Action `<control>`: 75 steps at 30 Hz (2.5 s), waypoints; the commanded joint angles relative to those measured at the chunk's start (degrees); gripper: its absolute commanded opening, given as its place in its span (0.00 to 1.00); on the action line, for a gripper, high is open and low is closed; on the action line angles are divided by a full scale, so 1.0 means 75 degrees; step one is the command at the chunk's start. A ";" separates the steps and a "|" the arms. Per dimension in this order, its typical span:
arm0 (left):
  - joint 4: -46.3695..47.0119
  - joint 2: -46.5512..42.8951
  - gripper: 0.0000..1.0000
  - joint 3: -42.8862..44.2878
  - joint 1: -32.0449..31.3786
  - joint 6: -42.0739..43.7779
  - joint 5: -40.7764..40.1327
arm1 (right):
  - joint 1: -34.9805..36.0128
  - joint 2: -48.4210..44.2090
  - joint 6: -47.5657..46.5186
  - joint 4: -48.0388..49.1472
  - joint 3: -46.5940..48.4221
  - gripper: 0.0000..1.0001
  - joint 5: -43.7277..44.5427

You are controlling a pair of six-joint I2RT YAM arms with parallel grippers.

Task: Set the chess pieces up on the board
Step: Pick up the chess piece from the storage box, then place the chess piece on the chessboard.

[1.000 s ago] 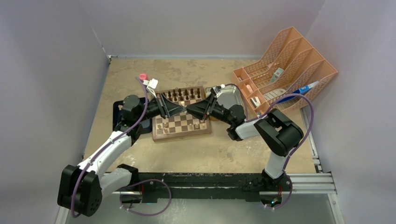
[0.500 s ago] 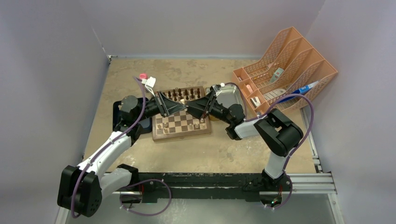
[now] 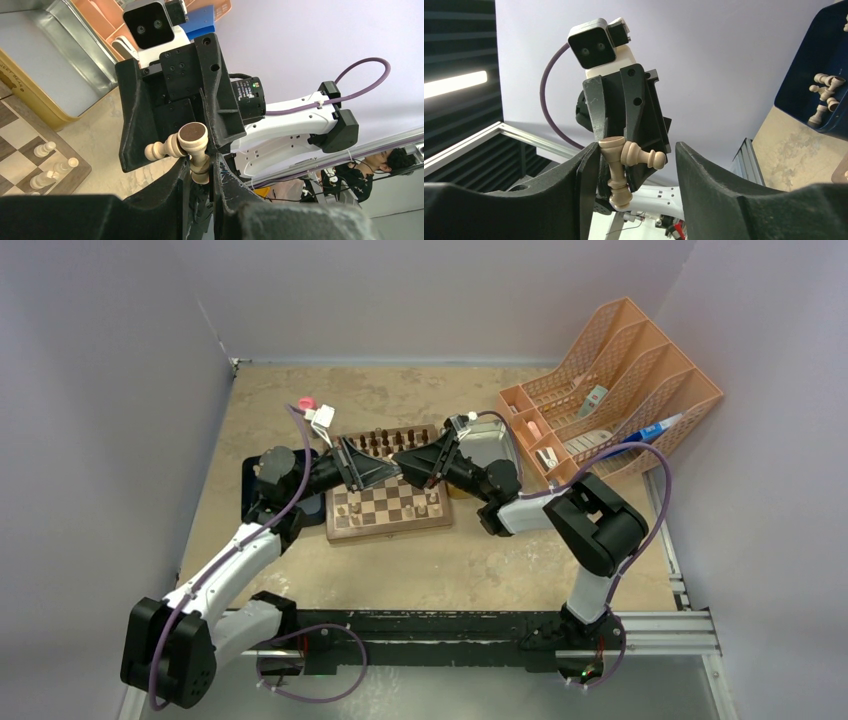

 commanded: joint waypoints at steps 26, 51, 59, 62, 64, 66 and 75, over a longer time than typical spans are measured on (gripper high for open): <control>-0.0104 -0.0265 0.00 0.0085 -0.0056 0.0541 -0.0295 | 0.0032 -0.0772 -0.0111 0.4806 -0.0572 0.31 0.0496; -0.3615 -0.1309 0.00 0.0392 -0.0056 0.3079 -0.2167 | -0.0060 -0.1329 -0.1424 0.2479 -0.0936 0.04 0.0268; -0.5066 -0.2413 0.00 0.0382 -0.0055 0.4822 -0.3604 | -0.0080 -0.3091 -0.6234 -0.4637 0.0380 0.07 0.1290; -0.5283 -0.2951 0.00 0.0249 -0.0055 0.5399 -0.4149 | -0.0073 -0.3343 -0.7692 -0.6952 0.1192 0.08 0.1913; -0.5400 -0.3242 0.00 0.0248 -0.0054 0.5465 -0.4413 | -0.0067 -0.3424 -0.8387 -0.8090 0.1640 0.08 0.2326; -0.5380 -0.3417 0.00 0.0298 -0.0055 0.5591 -0.4344 | -0.0002 -0.3386 -0.8989 -0.9170 0.2155 0.08 0.2979; -0.6268 -0.3776 0.00 0.0919 -0.0056 0.6463 -0.4467 | 0.0399 -0.1804 -1.0919 -1.3622 0.4836 0.08 0.5599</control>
